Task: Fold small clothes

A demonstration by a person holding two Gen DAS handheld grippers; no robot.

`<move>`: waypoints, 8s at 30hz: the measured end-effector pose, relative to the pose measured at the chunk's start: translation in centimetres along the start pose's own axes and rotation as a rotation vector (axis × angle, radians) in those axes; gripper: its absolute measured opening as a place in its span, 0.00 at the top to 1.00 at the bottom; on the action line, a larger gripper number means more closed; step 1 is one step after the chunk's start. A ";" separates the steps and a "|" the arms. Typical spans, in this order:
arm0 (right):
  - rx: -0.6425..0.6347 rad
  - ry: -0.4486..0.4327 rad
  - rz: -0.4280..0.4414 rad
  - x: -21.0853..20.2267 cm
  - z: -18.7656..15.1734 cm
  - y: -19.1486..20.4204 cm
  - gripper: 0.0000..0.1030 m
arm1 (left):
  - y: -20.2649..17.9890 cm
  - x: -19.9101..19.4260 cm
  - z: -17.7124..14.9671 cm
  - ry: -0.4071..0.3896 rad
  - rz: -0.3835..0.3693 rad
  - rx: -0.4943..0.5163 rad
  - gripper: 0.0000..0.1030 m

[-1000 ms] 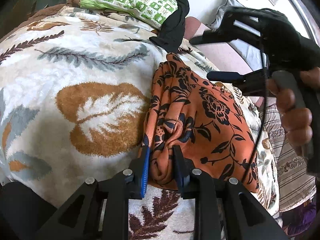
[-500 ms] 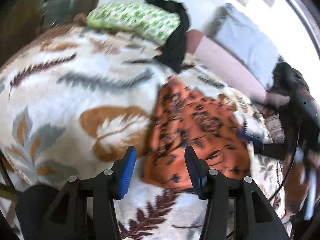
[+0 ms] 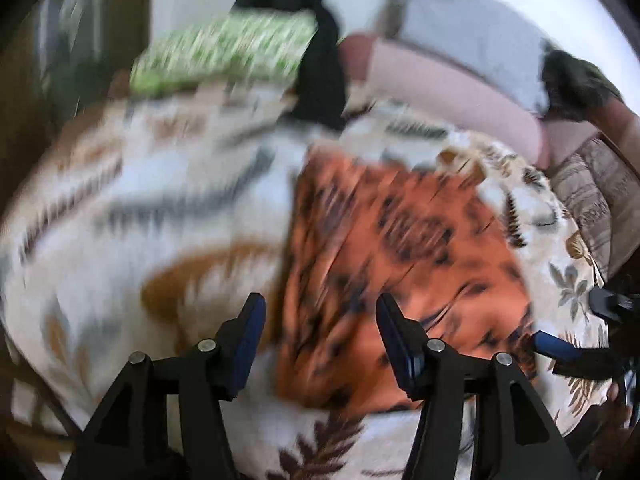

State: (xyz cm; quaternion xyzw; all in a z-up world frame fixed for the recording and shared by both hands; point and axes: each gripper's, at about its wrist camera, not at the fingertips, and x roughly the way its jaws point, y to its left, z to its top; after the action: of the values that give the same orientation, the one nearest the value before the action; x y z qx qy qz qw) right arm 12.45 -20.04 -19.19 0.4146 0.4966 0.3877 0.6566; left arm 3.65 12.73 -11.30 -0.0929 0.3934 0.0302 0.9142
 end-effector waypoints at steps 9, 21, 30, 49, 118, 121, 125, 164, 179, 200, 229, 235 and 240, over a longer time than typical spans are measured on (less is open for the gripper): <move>0.107 0.029 -0.040 0.7 4.6 -5.1 0.27 | -0.6 9.6 3.6 0.197 0.105 0.088 0.39; 0.033 -0.070 -0.168 -1.0 3.9 -2.6 0.27 | 0.8 10.2 2.6 0.185 0.079 0.025 0.32; 0.083 -0.021 -0.187 3.7 8.7 -3.4 0.68 | 1.8 10.4 2.3 0.179 0.037 -0.010 0.30; 0.043 -0.083 -0.321 5.3 13.4 -3.4 0.67 | 2.2 10.9 2.4 0.175 -0.006 -0.035 0.25; -0.269 0.033 -0.260 6.8 8.9 5.8 0.32 | 7.4 12.6 8.4 0.169 -0.463 -0.193 0.54; -0.155 0.041 -0.360 8.3 10.9 2.2 0.31 | 7.1 12.0 6.8 0.207 -0.433 -0.141 0.54; -0.116 -0.006 -0.260 6.7 9.9 3.1 0.31 | 6.9 11.1 4.8 0.227 -0.343 -0.102 0.55; -0.071 -0.030 -0.364 4.1 6.6 -2.3 0.30 | 3.9 12.4 2.9 0.303 -0.250 -0.112 0.21; -0.296 -0.060 -0.347 1.2 8.0 4.8 0.62 | -2.3 7.4 7.8 0.116 -0.429 0.007 0.72; -0.293 -0.269 -0.469 -8.0 10.8 1.7 0.28 | -9.2 11.2 8.1 0.082 -0.236 0.130 0.28; -0.571 -0.400 -1.123 -6.3 -8.2 13.6 0.00 | -13.1 -6.5 2.4 -0.059 0.016 0.147 0.06; -0.606 -0.416 -1.125 -6.4 -8.2 15.2 0.00 | -13.6 -8.0 2.5 -0.070 0.015 0.153 0.06; -0.630 -0.409 -1.137 -6.1 -7.9 15.9 0.00 | -14.3 -7.9 2.8 -0.067 0.084 0.174 0.06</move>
State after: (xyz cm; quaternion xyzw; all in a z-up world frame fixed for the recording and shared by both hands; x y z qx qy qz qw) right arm 1.95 -18.71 -3.70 -0.0570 0.3667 0.0224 0.9283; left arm 2.00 -0.59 -1.59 0.0044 0.3674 0.0375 0.9293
